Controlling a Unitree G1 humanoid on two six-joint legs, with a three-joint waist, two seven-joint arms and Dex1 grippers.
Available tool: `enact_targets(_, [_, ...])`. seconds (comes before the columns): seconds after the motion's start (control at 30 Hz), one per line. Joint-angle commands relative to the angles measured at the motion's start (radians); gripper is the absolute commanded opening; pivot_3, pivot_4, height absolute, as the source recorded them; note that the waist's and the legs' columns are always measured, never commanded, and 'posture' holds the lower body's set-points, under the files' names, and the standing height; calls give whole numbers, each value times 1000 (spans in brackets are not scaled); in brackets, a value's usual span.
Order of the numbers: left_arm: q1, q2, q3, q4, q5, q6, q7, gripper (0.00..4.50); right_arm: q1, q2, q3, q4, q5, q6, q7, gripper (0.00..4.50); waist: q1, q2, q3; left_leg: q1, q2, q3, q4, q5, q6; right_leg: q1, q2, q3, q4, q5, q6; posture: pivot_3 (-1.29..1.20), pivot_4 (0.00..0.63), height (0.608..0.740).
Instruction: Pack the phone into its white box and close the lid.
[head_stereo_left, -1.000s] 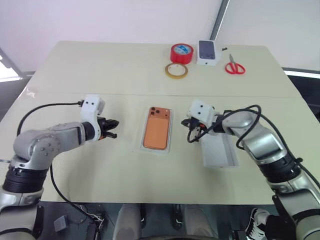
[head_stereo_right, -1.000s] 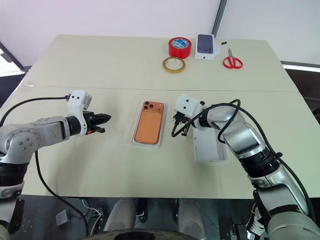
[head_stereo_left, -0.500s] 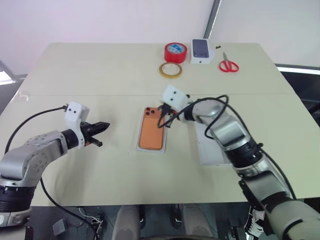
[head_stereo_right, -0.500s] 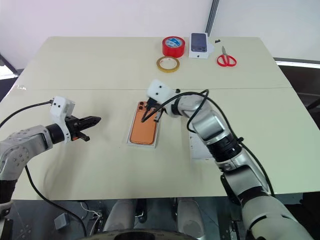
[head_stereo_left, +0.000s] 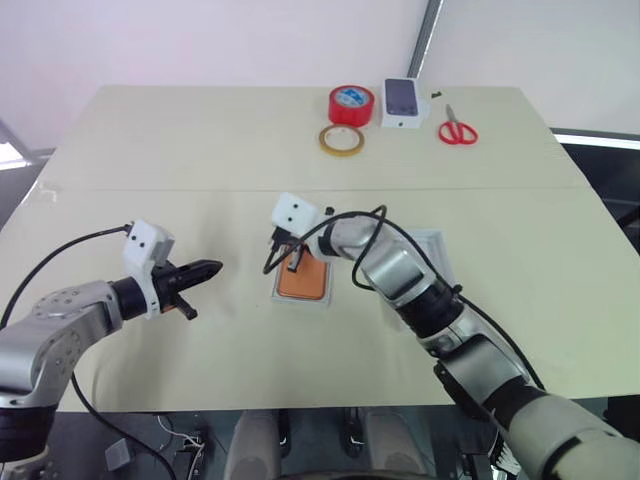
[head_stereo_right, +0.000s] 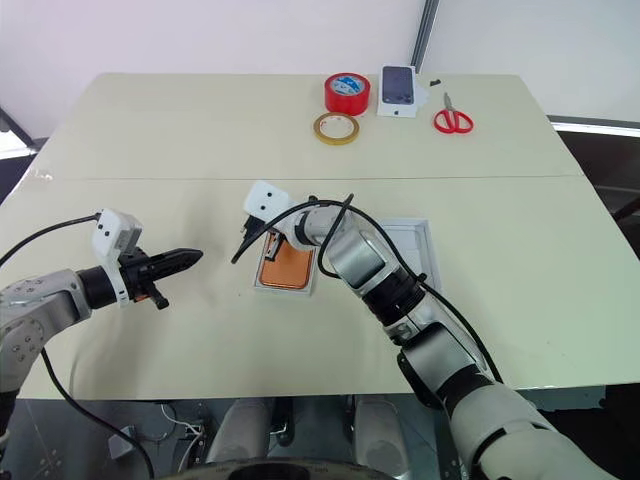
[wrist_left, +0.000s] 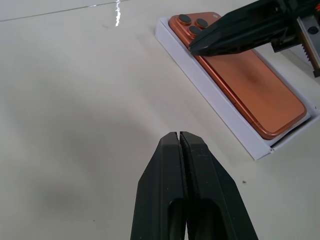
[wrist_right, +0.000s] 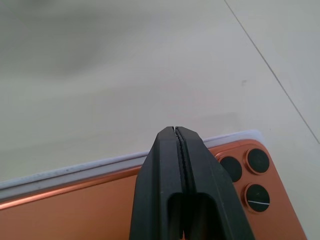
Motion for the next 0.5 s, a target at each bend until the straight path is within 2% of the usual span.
enact_targets(0.03, [11,-2,58,-34,0,-13,-10,98,-11,1,4,-16,-15,-11,7,0,-1,0,0,0,0,0,0,0,0,0,0,0,0,0,0,0,150,740])
enact_targets(0.5, [12,-4,80,-24,10,-8,-12,98,37,-28,25,-73,-24,15,76,0,0,0,0,2,0,0,1,1,1,2,2,0,2,0,0,0,150,740])
